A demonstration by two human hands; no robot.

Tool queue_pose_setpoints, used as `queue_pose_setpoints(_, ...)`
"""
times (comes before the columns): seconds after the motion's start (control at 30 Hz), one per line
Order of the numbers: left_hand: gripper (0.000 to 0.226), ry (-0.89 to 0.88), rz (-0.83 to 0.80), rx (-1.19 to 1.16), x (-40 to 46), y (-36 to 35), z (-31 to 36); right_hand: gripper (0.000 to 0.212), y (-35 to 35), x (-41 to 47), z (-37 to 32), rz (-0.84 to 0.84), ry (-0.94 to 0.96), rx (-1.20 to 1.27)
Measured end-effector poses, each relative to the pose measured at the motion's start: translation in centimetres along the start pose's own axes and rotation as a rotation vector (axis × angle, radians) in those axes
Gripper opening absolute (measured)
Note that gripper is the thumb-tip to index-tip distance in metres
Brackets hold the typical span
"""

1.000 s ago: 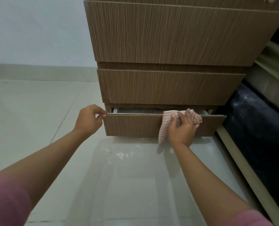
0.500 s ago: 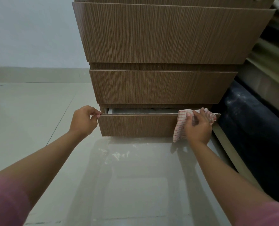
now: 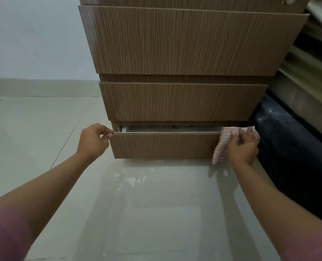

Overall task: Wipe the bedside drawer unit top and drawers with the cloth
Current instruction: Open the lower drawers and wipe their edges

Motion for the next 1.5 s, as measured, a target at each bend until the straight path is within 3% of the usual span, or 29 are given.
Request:
queue_pose_setpoints(0.23, 0.013, -0.035, 0.017, 0.043, -0.1, 0.1, 0.3, 0.057, -2.9, -1.1, -0.9, -0.044, -0.111, 0.046)
queue_pose_setpoints(0.47, 0.013, -0.017, 0.051, 0.038, -0.5, -0.1, 0.4, 0.059, -4.4, -2.5, -0.7, 0.037, -0.189, 0.195)
queue_pose_setpoints(0.7, 0.013, 0.001, 0.068, 0.015, -0.6, -0.2, 0.4, 0.056, -6.3, -3.1, 3.2, -0.031, -0.569, 0.442)
queue_pose_setpoints(0.83, 0.012, 0.006, 0.067, 0.011, -0.6, -0.3, 0.2, 0.06, -6.7, -3.5, 3.3, 0.046, -0.742, 0.667)
queue_pose_setpoints(0.9, 0.012, 0.004, 0.066, 0.011, -0.6, -0.3, 0.2, 0.065, -7.0, -3.9, 2.4, 0.057, -0.728, 0.723)
queue_pose_setpoints(1.17, 0.011, 0.046, 0.055, -0.019, -0.5, -0.3, 0.2, 0.064, -9.4, -7.1, -2.9, -0.024, -0.292, 0.489)
queue_pose_setpoints(1.5, 0.011, 0.066, 0.023, -0.044, -0.2, -0.3, -0.1, 0.06, -10.5, -8.4, -0.9, -0.028, -0.465, 0.465)
Point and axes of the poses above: each hand's wrist, its own x-axis towards the middle knuckle, its own y-axis out of the back of the hand, z = x × y, the point moved 5 cm from there along x, towards the middle knuckle
